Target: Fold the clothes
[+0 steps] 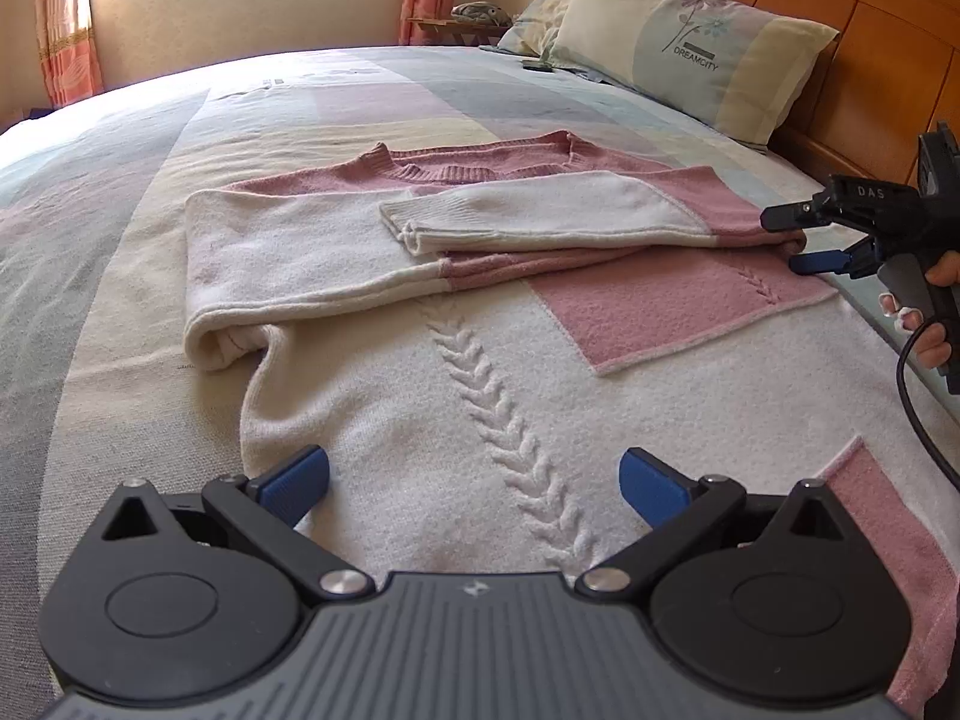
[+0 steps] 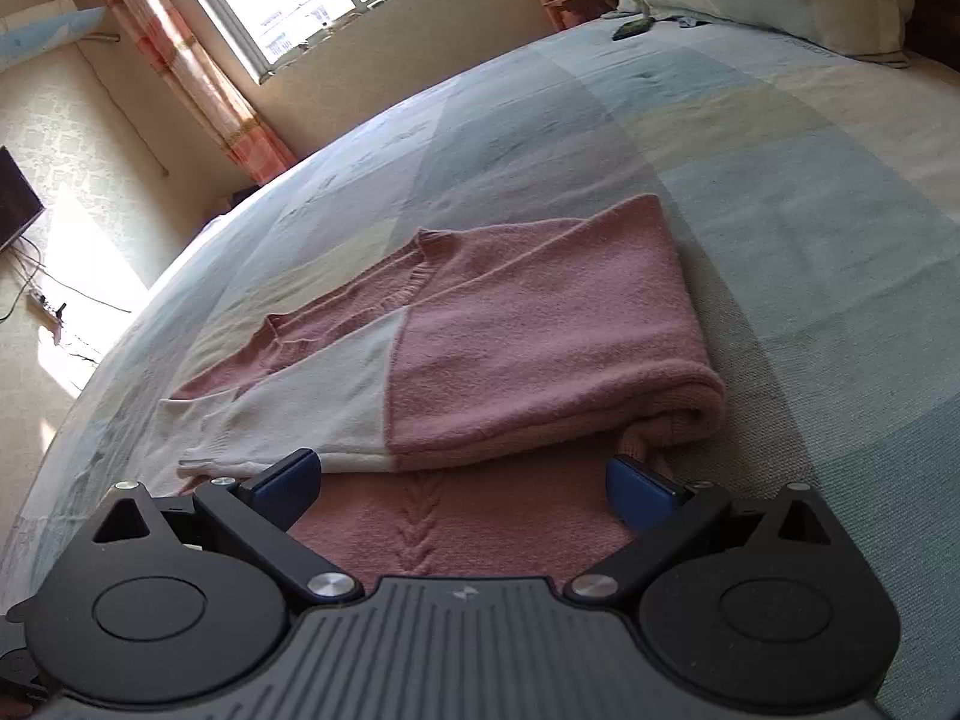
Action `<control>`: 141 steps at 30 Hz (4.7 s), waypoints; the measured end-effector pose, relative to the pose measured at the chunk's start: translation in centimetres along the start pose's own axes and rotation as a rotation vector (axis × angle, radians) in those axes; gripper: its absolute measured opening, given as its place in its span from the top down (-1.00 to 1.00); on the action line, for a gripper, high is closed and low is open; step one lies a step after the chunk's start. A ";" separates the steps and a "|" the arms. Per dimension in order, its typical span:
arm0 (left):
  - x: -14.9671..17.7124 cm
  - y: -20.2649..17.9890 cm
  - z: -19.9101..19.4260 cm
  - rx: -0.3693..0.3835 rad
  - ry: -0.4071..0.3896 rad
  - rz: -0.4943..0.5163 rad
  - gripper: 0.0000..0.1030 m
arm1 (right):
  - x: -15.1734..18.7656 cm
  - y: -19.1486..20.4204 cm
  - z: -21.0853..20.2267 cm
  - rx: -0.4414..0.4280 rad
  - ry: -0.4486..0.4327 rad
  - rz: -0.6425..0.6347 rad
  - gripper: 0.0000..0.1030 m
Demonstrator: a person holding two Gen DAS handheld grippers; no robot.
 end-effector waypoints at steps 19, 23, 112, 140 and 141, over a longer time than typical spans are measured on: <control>-0.3 1.9 -1.5 -0.001 -0.040 -0.068 -0.99 | -1.6 4.9 2.2 0.180 -0.082 -0.135 -1.00; -0.2 2.7 -2.0 -0.020 -0.053 -0.090 -0.99 | -0.5 10.7 2.0 0.265 -0.114 -0.407 -1.00; 0.3 -10.0 -6.7 0.047 -0.164 0.136 -0.99 | 19.5 6.7 -6.9 0.204 0.120 -0.339 -1.00; 4.0 -9.0 -5.2 -0.062 -0.059 -0.060 -0.99 | 22.3 3.9 -9.5 -0.036 -0.100 -0.360 -1.00; 3.1 -8.5 -5.3 -0.059 -0.068 -0.074 -0.99 | 22.3 3.8 -9.6 -0.043 -0.099 -0.352 -1.00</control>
Point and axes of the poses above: each gripper's, at about its wrist camera, not at the fingertips, and z roughly the way its jaws point, y to its left, x to its underside, the point moved 7 cm from there along z, roughly the way its jaws point, and after that the axes turned 15 degrees about y, right-handed, at the moved point
